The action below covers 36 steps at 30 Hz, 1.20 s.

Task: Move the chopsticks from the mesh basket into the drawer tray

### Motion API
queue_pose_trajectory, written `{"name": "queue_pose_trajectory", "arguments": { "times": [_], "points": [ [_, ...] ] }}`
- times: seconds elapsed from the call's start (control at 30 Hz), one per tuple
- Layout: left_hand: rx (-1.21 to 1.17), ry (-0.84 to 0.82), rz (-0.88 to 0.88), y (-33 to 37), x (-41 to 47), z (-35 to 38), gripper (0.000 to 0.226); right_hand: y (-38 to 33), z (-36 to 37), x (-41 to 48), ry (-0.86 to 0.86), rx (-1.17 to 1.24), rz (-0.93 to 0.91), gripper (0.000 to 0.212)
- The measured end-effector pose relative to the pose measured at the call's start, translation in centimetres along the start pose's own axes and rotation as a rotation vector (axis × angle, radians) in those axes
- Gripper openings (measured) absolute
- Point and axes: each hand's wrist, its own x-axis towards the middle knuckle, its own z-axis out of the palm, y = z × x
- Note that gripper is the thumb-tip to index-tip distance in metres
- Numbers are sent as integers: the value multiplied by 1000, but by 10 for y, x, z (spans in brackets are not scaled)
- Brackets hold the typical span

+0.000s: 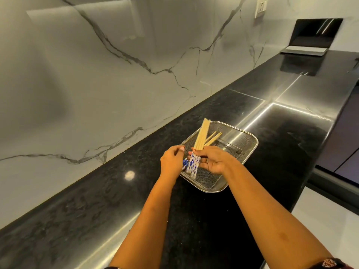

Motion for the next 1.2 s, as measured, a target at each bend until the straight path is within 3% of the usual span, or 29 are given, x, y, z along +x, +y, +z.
{"name": "queue_pose_trajectory", "arguments": {
  "times": [0.07, 0.23, 0.4, 0.53, 0.7, 0.77, 1.07, 1.2],
  "points": [
    [-239, -35, -101, 7, 0, -5, 28, -5, -1, -10, -136, -105, 22, 13],
    [-744, -323, -274, 21, -5, -12, 25, -12, 4, -28, -437, -452, 112, 19],
    [-1004, -267, -295, 25, -8, -12, 17, -8, 8, -40, -426, -506, 79, 15],
    [-1183, -134, -303, 23, -7, -21, 16, 21, 15, -49, -175, -348, -81, 31],
    [-1266, -15, -254, 22, -14, -26, 16, 62, 27, -54, 17, 333, -160, 45],
    [-1266, -8, -245, 24, -24, -21, 16, 65, 29, -55, 67, 496, -214, 49],
    [-1296, -22, -182, 45, -64, 9, 17, 62, 6, -82, 88, 645, -294, 62],
    [-1294, -105, -252, 56, -89, 38, 16, 59, -11, -99, 41, 714, -327, 66]
  ]
}}
